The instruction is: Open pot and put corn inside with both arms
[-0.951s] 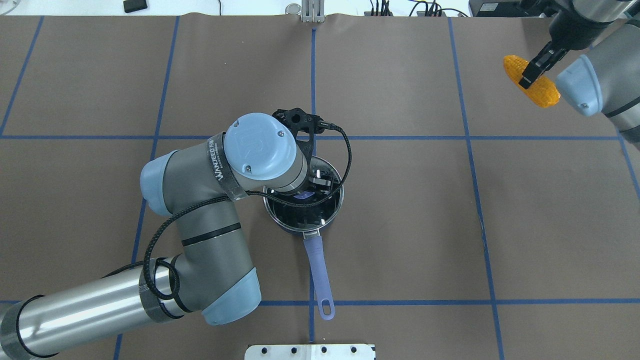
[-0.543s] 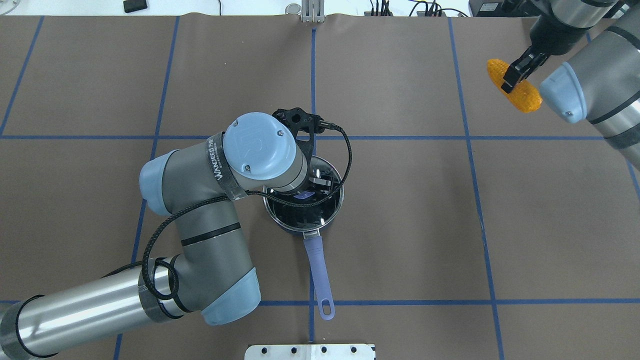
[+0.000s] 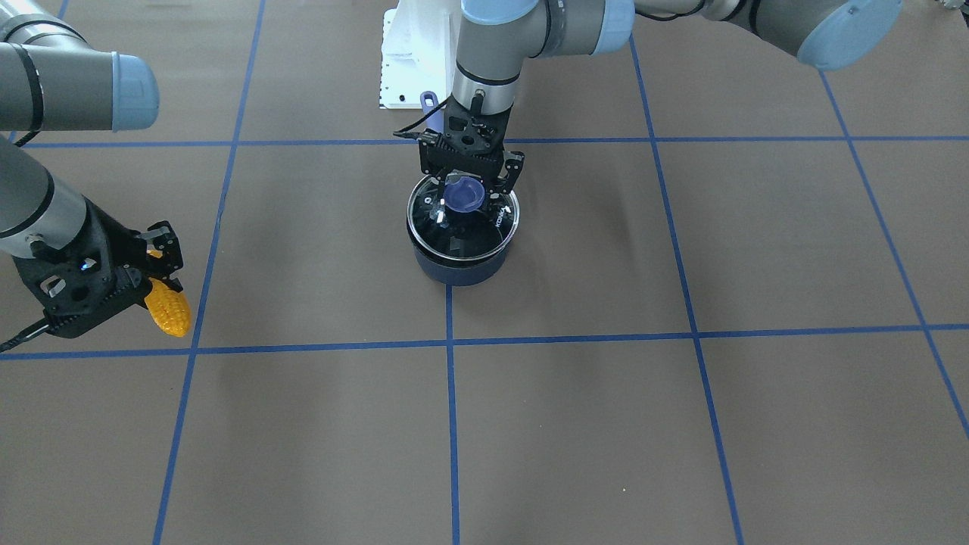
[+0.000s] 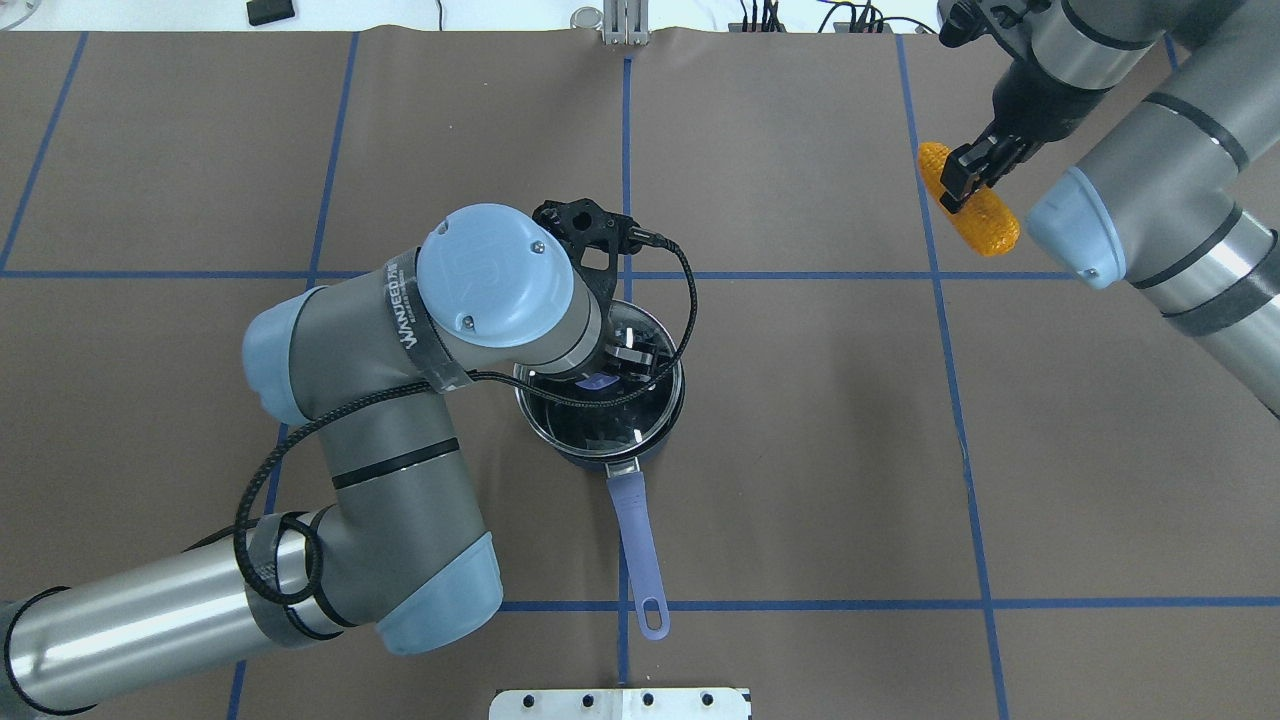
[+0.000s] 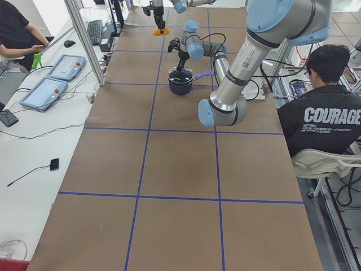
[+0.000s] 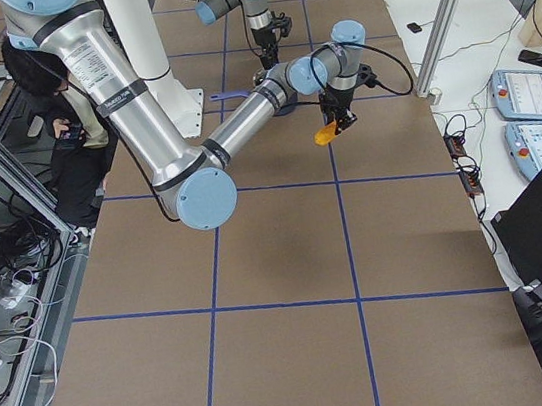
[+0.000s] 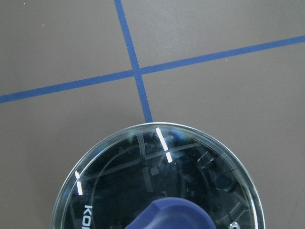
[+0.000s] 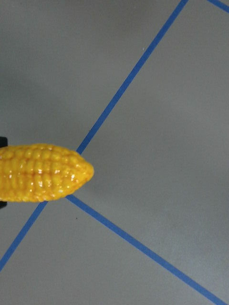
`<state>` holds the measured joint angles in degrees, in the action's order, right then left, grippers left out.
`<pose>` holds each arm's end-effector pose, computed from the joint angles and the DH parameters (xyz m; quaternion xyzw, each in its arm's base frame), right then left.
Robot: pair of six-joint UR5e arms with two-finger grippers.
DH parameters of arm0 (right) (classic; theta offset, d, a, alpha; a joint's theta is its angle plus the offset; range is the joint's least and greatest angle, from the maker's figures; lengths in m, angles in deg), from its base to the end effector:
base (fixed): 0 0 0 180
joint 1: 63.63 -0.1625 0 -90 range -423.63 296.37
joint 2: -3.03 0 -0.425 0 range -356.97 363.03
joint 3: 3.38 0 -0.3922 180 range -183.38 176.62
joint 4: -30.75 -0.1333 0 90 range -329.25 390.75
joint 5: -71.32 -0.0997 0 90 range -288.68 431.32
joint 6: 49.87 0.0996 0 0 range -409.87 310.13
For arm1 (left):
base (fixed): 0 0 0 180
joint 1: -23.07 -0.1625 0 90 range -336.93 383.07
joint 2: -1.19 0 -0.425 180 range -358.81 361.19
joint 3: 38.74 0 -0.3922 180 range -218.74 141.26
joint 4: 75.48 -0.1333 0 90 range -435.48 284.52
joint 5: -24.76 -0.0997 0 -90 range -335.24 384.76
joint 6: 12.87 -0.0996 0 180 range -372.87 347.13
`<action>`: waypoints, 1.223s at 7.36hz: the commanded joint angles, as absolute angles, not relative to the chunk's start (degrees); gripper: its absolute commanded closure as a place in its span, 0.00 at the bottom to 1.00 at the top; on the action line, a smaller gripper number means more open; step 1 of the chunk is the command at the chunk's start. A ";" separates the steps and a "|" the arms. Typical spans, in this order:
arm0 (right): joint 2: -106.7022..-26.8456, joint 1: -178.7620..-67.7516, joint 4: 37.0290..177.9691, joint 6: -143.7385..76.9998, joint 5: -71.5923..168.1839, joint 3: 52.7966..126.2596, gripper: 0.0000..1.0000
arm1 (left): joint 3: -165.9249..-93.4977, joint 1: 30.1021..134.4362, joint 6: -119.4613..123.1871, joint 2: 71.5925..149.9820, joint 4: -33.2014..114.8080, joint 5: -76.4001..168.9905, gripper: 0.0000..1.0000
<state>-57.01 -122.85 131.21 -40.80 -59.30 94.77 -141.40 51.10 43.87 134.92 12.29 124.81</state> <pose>-0.2709 -0.5885 0.3094 0.0958 -0.3932 -0.2530 0.8787 0.5182 -0.4072 0.1196 0.1641 0.4299 0.0803 0.8842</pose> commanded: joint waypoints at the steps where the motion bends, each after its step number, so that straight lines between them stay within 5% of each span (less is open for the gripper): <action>1: -56.82 -119.28 128.85 -31.81 -59.02 96.72 0.65 | -146.74 54.95 37.44 130.33 10.74 128.26 0.32; 9: -45.23 -102.05 127.78 -5.59 -46.12 96.64 0.68 | -147.55 74.90 11.78 109.16 22.94 143.40 0.32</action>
<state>-46.75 -104.47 127.77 -8.15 -48.14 97.04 -147.96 71.98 15.90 112.81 20.87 141.44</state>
